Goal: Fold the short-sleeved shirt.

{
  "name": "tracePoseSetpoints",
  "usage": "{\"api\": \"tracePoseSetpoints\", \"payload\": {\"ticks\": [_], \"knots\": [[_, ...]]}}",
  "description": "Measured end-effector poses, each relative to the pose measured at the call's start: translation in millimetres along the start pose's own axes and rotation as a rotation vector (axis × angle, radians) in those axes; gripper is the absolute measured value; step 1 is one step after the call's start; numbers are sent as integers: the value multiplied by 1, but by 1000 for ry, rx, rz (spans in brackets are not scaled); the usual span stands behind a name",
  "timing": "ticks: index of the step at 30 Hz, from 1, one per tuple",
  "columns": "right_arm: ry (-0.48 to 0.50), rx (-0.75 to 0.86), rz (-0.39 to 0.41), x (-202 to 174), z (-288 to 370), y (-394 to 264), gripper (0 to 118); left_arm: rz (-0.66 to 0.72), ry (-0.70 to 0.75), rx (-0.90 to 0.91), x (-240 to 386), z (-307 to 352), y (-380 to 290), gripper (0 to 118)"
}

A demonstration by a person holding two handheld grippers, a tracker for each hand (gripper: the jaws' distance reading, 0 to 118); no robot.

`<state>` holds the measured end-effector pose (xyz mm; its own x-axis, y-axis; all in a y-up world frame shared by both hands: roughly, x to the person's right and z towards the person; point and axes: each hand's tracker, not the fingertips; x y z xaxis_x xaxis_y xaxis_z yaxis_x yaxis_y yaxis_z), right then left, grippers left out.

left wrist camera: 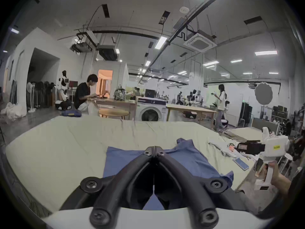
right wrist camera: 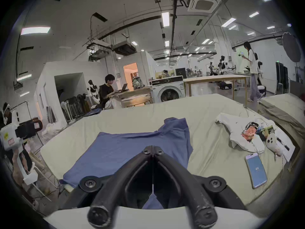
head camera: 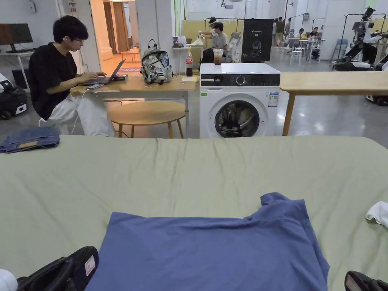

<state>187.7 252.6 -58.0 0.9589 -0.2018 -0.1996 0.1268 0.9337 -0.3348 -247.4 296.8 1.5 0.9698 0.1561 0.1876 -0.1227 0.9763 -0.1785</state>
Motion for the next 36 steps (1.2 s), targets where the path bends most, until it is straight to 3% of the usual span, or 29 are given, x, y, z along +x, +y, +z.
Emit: {"api": "tracePoseSetpoints", "payload": {"ticks": [3,9,10,11,12,13,17,24,26,27,30,32,33,34,35,36], "knots": [[-30,-5,62,-7,-6,0,0,11,21,12,-12,2,-7,0],[-2,-23,51,-5,-8,-3,0,40,82,-104,-53,15,-30,0],[4,-33,43,-4,-8,-5,0,62,93,-143,-64,18,-39,14],[6,-39,36,-3,-7,-9,0,72,101,-192,-74,20,-48,40],[7,-46,30,-2,-5,-13,0,76,127,-243,-85,23,-61,56],[7,-56,19,-1,-4,-17,0,82,142,-296,-95,25,-74,62],[30,-105,-34,5,-1,-28,0,96,207,-417,-116,27,-129,62],[-25,-145,-17,13,6,-34,0,196,167,-612,-126,-6,-199,59],[-47,-144,-16,16,10,-36,0,105,266,-609,-109,-10,-197,38],[-60,-145,-17,17,13,-36,0,58,263,-589,-107,-11,-194,35],[-97,-155,-27,24,18,-42,0,96,207,-624,-100,-20,-193,7],[-113,-164,-37,30,20,-50,0,100,198,-635,-94,-26,-194,4],[-137,-171,-35,33,20,-55,10,82,212,-644,-91,-27,-194,4],[-167,-179,-36,35,20,-62,37,77,211,-651,-89,-26,-189,4],[-191,-211,-50,37,17,-71,76,84,218,-653,-89,-27,-189,4],[-197,-236,-75,39,12,-79,86,91,222,-664,-89,-29,-189,4]]}}
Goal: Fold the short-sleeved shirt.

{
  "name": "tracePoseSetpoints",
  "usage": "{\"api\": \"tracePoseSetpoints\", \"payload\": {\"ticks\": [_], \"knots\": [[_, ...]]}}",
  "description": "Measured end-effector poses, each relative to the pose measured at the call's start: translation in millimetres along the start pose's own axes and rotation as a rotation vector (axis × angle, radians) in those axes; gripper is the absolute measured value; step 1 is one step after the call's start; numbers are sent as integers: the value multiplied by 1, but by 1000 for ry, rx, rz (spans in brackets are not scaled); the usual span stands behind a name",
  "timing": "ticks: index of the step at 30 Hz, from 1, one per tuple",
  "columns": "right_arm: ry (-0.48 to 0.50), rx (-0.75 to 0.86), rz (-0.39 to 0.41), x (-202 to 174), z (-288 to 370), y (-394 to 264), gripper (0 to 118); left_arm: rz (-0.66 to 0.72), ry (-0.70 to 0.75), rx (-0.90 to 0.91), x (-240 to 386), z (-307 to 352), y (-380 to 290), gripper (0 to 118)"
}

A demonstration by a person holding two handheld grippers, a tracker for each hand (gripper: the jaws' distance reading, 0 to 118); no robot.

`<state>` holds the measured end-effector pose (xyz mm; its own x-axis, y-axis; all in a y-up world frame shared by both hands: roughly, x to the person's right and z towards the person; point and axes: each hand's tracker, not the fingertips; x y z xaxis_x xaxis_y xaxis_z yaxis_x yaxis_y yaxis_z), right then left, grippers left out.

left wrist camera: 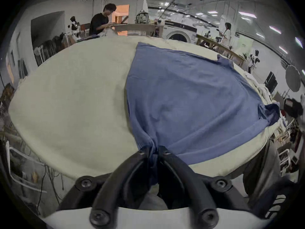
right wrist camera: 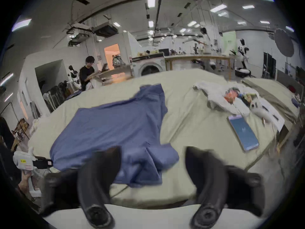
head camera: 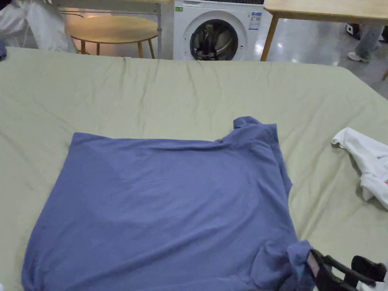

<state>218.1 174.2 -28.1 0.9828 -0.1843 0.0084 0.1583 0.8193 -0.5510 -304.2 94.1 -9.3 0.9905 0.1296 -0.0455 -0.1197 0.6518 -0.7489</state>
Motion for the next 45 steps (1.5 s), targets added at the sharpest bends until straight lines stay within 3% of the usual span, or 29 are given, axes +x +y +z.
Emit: {"api": "tracePoseSetpoints", "payload": {"ticks": [4,5,7,9,12,16,21,25,26,28,29,30,31,36,43,45], "knots": [[24,-106,-63,10,-35,-30,84,-6,-5,-4,5,6,2,4],[39,-125,-68,10,-43,-36,69,4,-4,0,6,7,2,4],[29,-161,-72,10,-58,-43,16,11,-3,4,7,9,2,4],[34,-172,-83,9,-66,-46,7,24,-6,7,7,11,2,3],[50,-135,-89,6,-56,-34,6,76,-23,85,8,31,9,3],[109,-45,-20,-5,-65,24,6,17,-31,143,8,40,64,3],[120,-75,-23,-10,-157,105,6,0,-91,239,-8,-3,154,3],[66,-154,-2,-18,-229,127,6,73,-137,164,-22,-67,206,3],[56,-155,5,-18,-242,127,9,92,-142,164,-30,-87,211,3],[37,-149,14,-17,-258,127,31,96,-131,187,-31,-103,223,6],[-9,-148,35,-2,-285,121,52,107,-136,181,-32,-108,229,26],[-9,-143,31,2,-289,121,60,108,-120,187,-36,-118,232,52],[0,-139,28,7,-288,122,60,103,-97,192,-36,-117,234,60],[-14,13,67,19,-225,132,60,-3,-108,293,-17,-46,230,60],[33,237,173,-16,-76,119,60,-153,-107,599,40,89,173,60],[42,251,190,-27,-50,109,58,-162,-137,648,46,108,153,53]]}}
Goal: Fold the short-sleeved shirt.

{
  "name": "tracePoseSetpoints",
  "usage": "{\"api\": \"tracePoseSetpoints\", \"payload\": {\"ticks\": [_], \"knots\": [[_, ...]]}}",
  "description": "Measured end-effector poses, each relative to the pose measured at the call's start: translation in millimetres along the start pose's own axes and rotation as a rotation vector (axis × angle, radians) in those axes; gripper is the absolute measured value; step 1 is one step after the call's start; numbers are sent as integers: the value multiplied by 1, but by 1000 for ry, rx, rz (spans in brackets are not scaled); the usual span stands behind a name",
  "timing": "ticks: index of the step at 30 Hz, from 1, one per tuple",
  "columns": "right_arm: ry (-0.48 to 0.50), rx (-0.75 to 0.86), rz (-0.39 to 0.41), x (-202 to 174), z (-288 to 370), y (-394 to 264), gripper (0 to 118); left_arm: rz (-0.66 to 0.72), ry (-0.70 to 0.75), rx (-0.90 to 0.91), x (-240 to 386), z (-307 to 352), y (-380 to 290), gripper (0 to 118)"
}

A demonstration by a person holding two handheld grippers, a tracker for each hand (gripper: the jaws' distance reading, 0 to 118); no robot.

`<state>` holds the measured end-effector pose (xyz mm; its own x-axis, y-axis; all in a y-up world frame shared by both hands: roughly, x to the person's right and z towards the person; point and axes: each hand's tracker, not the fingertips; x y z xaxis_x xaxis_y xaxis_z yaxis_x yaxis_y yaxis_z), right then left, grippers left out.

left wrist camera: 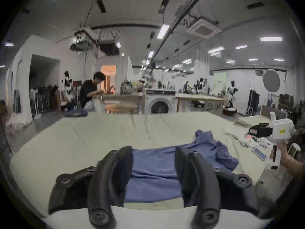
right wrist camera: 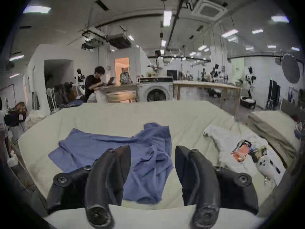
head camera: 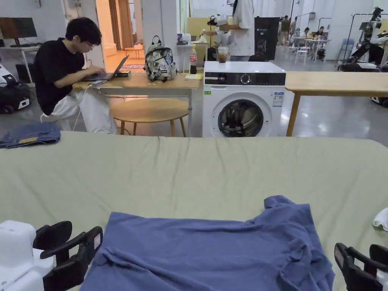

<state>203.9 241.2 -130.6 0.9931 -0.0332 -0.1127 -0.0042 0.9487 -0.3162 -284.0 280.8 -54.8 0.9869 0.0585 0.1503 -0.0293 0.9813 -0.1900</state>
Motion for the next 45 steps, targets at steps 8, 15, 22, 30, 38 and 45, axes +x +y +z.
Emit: {"api": "tracePoseSetpoints", "payload": {"ticks": [8,15,22,30,38,45], "knots": [[48,38,40,-38,63,-23,0,-14,-5,30,35,61,-23,0],[68,8,52,-46,62,-29,0,87,40,0,5,56,-35,0],[135,-62,6,-34,49,-39,0,234,73,-339,-61,-43,-78,58],[55,-177,-24,-11,27,-58,0,413,186,-596,-119,-160,-154,58],[-61,-264,-144,14,-21,-60,36,223,172,-692,-73,-185,-159,2],[2,-422,-457,37,-137,-106,74,236,154,-693,-69,-175,-148,2]]}}
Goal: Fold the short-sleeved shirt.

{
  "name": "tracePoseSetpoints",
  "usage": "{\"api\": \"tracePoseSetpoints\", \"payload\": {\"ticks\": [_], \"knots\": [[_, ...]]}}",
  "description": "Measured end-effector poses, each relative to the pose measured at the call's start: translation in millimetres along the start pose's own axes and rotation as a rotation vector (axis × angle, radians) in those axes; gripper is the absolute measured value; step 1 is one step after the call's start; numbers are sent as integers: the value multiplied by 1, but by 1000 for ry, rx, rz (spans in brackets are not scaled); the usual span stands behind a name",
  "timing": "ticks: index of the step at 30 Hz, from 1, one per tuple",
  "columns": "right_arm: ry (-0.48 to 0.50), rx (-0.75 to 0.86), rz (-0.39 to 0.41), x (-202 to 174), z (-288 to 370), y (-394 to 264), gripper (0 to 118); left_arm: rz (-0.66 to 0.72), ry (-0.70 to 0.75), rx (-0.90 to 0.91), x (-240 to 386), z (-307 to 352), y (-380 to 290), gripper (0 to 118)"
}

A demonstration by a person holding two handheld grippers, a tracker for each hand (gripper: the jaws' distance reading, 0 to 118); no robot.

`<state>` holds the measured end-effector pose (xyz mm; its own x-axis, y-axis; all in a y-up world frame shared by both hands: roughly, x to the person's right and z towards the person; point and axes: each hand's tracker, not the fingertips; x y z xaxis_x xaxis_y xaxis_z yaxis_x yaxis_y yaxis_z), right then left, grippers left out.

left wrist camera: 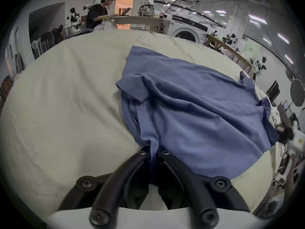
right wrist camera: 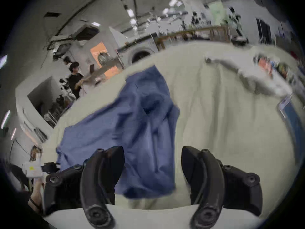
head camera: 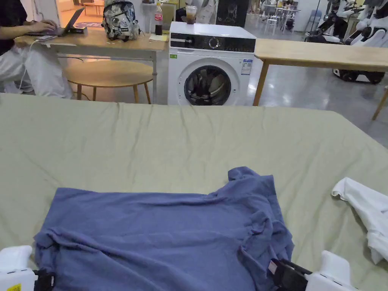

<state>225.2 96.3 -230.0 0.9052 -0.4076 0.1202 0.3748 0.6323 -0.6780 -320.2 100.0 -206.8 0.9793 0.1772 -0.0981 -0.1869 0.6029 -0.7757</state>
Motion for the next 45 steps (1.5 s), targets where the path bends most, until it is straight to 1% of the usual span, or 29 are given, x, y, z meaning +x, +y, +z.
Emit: {"api": "tracePoseSetpoints", "payload": {"ticks": [1,2,3,4,5,7,9,10,12,13,14,16,19,24,25,26,27,29,30,32,34,36,38,40,41,42,43,44,45], "knots": [[-58,-71,21,1,-20,-2,71,10,-8,2,0,2,-2,2],[-95,-118,58,-1,-30,-7,58,10,-10,7,2,3,-4,2],[-137,-61,111,-11,-20,-9,32,9,-9,7,4,3,-5,2],[-153,-7,125,-18,-9,-6,10,5,-4,7,4,3,-3,2],[-114,-18,84,-19,-3,-3,10,-1,2,9,7,5,-3,2],[-112,-43,51,-17,-1,1,10,-14,11,16,9,7,-4,2],[-85,-35,41,-10,7,7,9,12,-81,67,0,19,-3,2],[-99,-21,49,-13,18,10,9,38,-98,104,0,37,-4,2],[-111,30,107,-20,42,16,9,-2,-62,187,1,70,-2,2],[-107,40,108,-21,52,18,10,-13,-88,221,1,86,-3,2],[-95,42,107,-22,60,18,9,-11,-110,194,2,98,-2,2],[-120,67,165,-25,86,15,9,-24,-121,221,3,125,-9,2],[-123,64,172,-11,119,-1,9,6,-148,203,0,157,-38,2],[-155,28,179,16,153,-44,9,44,-185,115,-11,156,-111,2],[-160,13,197,21,153,-53,10,53,-187,134,-11,154,-124,2],[-151,22,206,26,151,-62,14,63,-216,182,-13,149,-133,3],[-152,19,202,29,147,-68,24,59,-215,162,-15,145,-137,13],[-202,19,191,35,143,-81,60,38,-156,175,-17,145,-140,58],[-203,24,170,39,146,-84,61,29,-125,201,-17,149,-141,59],[-169,79,123,50,161,-89,61,-9,-123,291,-10,170,-136,59],[-157,168,139,47,184,-86,61,-30,-74,386,-5,196,-128,59],[-121,255,191,35,208,-78,61,-124,-26,516,9,227,-118,59],[-80,327,270,10,229,-64,61,-214,69,717,28,257,-109,58],[-71,398,356,-18,242,-53,60,-231,173,863,46,272,-103,59],[-58,424,393,-31,245,-49,57,-252,160,892,51,277,-100,59],[-39,430,414,-41,245,-45,57,-244,129,850,55,281,-96,59],[-11,427,430,-49,241,-42,54,-245,97,805,60,286,-89,59],[10,428,447,-58,239,-40,46,-246,43,771,63,284,-86,58],[13,434,456,-64,237,-40,28,-257,-14,750,64,283,-83,53]]}}
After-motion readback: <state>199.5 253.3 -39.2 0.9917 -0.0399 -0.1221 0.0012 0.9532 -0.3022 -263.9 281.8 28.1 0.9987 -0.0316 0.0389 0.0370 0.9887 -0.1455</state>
